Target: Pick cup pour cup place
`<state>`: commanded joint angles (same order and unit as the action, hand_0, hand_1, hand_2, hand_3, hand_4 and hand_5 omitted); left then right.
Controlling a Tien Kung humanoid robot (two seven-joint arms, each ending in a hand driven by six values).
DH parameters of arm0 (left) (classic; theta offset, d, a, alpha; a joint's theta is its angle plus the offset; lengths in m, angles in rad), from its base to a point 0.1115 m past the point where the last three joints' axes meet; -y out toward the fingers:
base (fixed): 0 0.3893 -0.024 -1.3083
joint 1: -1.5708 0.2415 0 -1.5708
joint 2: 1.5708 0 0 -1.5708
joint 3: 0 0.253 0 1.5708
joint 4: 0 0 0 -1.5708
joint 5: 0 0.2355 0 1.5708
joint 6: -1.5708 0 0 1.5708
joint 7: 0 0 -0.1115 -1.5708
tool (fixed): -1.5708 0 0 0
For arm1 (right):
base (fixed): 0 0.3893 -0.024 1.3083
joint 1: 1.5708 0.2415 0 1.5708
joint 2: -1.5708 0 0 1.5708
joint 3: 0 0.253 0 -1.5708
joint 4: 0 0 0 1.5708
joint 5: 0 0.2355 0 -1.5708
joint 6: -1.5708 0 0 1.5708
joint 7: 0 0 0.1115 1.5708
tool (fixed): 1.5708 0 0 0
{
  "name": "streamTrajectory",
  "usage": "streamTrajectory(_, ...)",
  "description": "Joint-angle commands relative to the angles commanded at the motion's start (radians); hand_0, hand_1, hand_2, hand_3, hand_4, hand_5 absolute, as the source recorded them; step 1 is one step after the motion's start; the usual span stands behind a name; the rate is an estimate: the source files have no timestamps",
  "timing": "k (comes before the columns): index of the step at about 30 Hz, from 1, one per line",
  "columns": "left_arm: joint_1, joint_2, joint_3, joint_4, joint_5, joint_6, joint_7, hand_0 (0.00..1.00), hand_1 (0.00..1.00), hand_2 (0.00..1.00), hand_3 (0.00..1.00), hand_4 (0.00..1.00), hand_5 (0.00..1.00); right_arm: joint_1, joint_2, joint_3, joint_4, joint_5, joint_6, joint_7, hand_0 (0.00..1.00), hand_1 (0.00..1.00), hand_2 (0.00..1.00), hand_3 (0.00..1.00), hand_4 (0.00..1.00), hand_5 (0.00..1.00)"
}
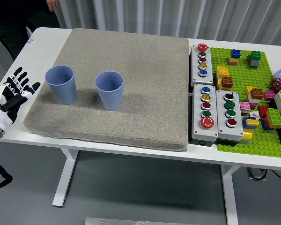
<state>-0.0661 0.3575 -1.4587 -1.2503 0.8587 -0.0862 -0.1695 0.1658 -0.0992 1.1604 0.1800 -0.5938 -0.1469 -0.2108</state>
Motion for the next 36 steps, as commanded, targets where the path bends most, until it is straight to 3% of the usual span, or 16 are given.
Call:
streamTrajectory(15,0.002,-0.006,0.019,0.009,0.088,-0.042,-0.008,0.998,0.998,0.998,0.998,0.874,0.148,0.001,0.002,0.001,0.0,-0.001,-0.001,-0.002,0.72,0.687,0.733,0.7,0.314,0.312)
streamTrajectory(16,0.003,-0.007,0.02,0.009,0.091,-0.044,-0.007,0.998,0.998,0.998,0.998,0.748,0.002,0.001,0.002,0.001,0.0,-0.001,-0.001,-0.002,0.72,0.687,0.733,0.7,0.314,0.312)
streamTrajectory(36,0.004,-0.011,0.042,0.009,0.162,-0.068,0.012,0.998,0.998,0.998,0.998,0.78,0.002,-0.006,0.003,0.004,0.0,-0.013,0.0,-0.006,0.72,0.687,0.733,0.699,0.314,0.314)
